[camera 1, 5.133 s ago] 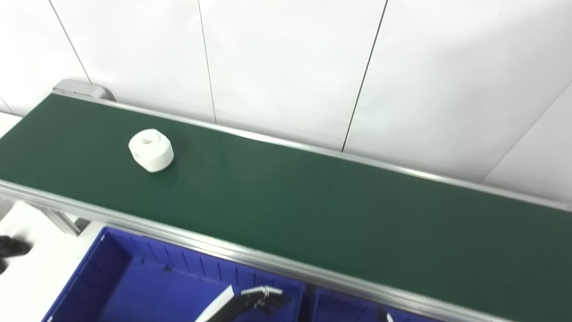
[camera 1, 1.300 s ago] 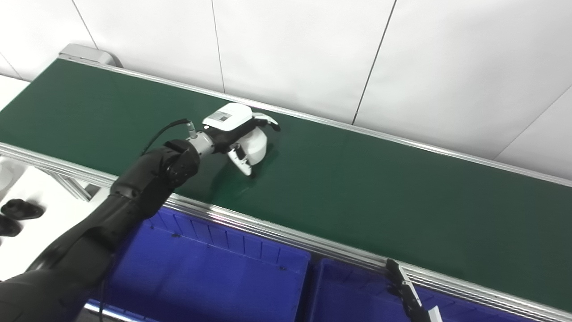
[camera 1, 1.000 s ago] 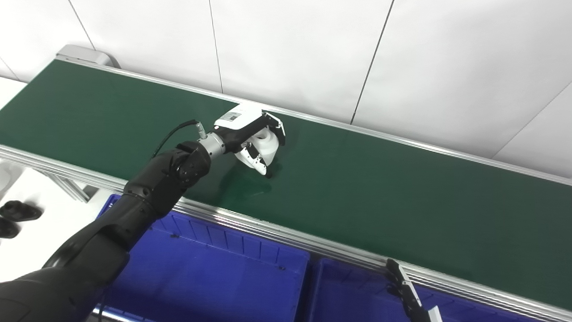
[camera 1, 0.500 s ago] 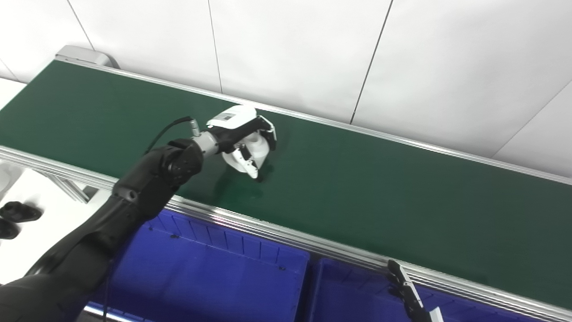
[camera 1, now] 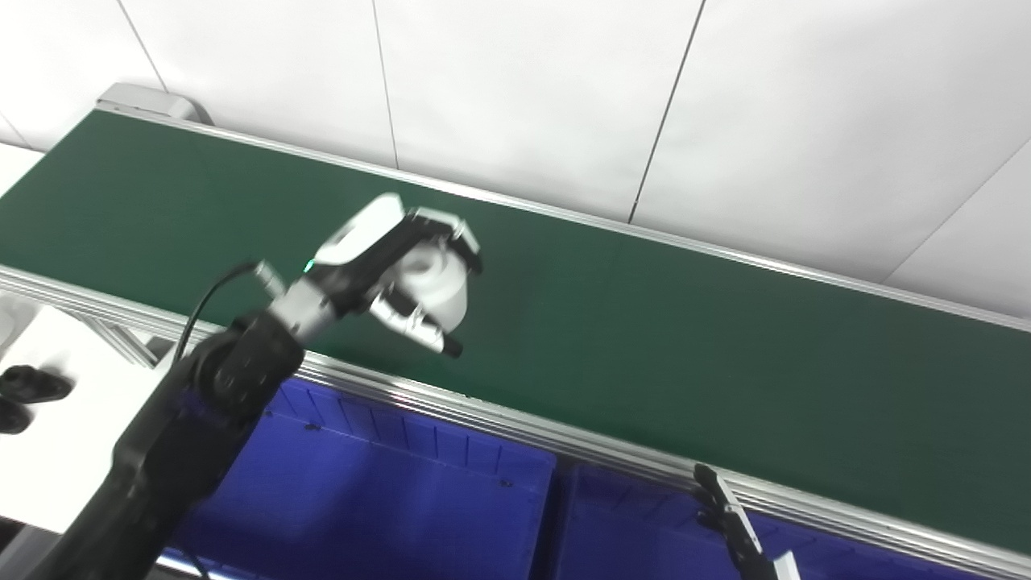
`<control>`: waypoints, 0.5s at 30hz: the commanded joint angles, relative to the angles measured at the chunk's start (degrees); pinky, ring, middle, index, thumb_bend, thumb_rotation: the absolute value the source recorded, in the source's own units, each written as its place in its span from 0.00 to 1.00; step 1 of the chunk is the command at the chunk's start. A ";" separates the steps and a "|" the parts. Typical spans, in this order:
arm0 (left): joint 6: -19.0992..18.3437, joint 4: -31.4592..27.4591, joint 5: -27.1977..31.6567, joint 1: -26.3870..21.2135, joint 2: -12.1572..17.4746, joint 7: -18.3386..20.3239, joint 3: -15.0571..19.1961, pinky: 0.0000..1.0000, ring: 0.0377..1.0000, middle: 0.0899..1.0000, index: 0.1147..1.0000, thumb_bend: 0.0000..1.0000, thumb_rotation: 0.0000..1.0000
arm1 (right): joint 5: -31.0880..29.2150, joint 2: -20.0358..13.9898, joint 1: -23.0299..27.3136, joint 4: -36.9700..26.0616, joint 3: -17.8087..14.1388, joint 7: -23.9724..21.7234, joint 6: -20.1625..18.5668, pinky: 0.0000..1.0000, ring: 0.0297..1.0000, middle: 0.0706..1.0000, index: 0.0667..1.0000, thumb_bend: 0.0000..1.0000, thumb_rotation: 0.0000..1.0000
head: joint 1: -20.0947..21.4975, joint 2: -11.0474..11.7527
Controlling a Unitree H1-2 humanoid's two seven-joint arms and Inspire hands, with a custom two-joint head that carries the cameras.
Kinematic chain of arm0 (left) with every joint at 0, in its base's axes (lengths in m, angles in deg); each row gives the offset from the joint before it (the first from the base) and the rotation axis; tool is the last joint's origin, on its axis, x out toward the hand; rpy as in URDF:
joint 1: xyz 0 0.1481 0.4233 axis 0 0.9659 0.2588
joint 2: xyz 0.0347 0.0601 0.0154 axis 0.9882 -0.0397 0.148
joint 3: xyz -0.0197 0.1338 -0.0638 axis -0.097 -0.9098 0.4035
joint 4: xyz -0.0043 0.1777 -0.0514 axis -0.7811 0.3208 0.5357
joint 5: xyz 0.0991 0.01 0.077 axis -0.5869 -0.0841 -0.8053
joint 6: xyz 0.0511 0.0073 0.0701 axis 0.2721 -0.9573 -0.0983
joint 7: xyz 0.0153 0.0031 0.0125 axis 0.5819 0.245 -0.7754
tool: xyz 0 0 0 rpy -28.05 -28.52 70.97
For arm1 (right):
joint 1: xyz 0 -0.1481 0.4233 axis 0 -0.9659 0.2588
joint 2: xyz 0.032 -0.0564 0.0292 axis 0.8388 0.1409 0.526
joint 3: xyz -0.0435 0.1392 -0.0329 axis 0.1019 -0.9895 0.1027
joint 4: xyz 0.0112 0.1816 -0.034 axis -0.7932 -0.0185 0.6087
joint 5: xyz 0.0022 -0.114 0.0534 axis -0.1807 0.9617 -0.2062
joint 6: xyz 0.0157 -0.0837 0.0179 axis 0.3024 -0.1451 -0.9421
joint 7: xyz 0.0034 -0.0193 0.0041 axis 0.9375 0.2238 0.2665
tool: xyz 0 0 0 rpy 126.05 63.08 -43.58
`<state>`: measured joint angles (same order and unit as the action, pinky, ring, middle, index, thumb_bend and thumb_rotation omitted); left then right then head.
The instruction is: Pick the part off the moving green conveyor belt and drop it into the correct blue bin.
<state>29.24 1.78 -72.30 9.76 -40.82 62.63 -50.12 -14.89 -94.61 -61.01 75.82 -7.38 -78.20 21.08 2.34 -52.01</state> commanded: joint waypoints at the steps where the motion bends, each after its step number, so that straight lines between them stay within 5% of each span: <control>1: 3.23 -3.23 3.00 0.46 0.06 -1.32 1.37 0.26 0.35 0.44 0.46 0.49 0.00 | 0.96 0.66 0.11 -2.65 0.12 -0.13 -0.42 0.82 0.88 0.91 0.93 0.90 0.36 | -0.04 0.06; 9: 4.43 -6.14 5.28 8.87 -2.87 -0.35 -0.40 0.35 0.39 0.45 0.45 0.50 0.00 | 3.62 2.50 -0.55 -7.81 0.54 -1.41 -5.29 0.81 0.87 0.92 0.94 0.91 0.39 | 4.60 -4.32; 10: 4.12 -6.44 5.04 9.82 -3.30 -0.21 -0.85 0.23 0.41 0.44 0.43 0.50 0.00 | 3.76 2.67 -0.65 -8.38 0.53 -1.55 -5.85 0.81 0.87 0.91 0.94 0.92 0.38 | 4.60 -4.32; 15: 3.27 -8.24 5.51 13.16 -4.54 1.30 -3.54 0.19 0.42 0.42 0.43 0.50 0.00 | 4.40 3.24 -0.62 -10.47 0.82 -1.94 -8.00 0.81 0.88 0.91 0.93 0.92 0.37 | 6.49 -6.53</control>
<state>31.51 -4.13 -67.89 23.58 -45.45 63.98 -53.69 -10.53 -91.90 -61.65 67.56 -6.76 -79.81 13.94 8.26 -58.01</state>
